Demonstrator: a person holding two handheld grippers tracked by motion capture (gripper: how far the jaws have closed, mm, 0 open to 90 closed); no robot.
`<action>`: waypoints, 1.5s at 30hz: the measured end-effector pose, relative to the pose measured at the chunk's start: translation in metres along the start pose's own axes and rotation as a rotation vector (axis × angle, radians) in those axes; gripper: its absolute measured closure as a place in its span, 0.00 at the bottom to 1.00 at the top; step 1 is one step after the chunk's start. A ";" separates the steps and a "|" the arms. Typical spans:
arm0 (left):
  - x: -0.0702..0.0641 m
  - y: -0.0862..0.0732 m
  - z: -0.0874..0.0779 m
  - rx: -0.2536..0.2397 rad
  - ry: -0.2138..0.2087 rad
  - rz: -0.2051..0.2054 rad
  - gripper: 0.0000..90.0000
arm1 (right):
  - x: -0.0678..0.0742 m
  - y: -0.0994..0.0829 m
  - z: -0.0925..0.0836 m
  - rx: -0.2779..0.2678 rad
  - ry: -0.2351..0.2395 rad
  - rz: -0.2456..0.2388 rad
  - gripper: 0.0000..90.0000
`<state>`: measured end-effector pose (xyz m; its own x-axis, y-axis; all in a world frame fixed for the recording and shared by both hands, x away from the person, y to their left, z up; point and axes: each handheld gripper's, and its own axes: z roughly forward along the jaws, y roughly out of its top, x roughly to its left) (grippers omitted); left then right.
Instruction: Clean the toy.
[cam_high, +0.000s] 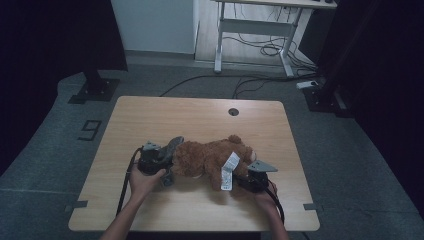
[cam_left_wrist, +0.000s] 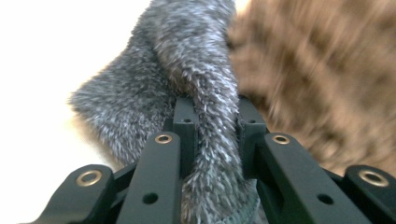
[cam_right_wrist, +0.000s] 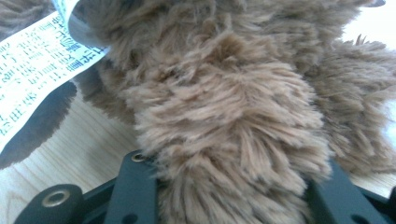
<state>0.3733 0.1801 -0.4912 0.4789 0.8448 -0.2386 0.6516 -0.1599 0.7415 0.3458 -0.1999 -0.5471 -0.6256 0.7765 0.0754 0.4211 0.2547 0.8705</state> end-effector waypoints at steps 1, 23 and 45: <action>-0.002 0.006 -0.007 -0.026 -0.003 0.003 0.83 | 0.000 0.000 -0.001 0.002 -0.001 -0.001 0.64; -0.066 0.036 0.018 -0.066 -0.080 0.143 0.82 | -0.014 -0.004 -0.018 0.023 0.053 0.079 0.40; -0.065 -0.017 -0.002 -0.170 -0.164 0.110 0.84 | 0.000 0.033 -0.029 -0.137 0.120 0.131 0.14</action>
<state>0.3302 0.1287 -0.4871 0.6396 0.7306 -0.2389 0.4885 -0.1463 0.8602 0.3400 -0.2083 -0.5042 -0.6482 0.7218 0.2425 0.4158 0.0688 0.9068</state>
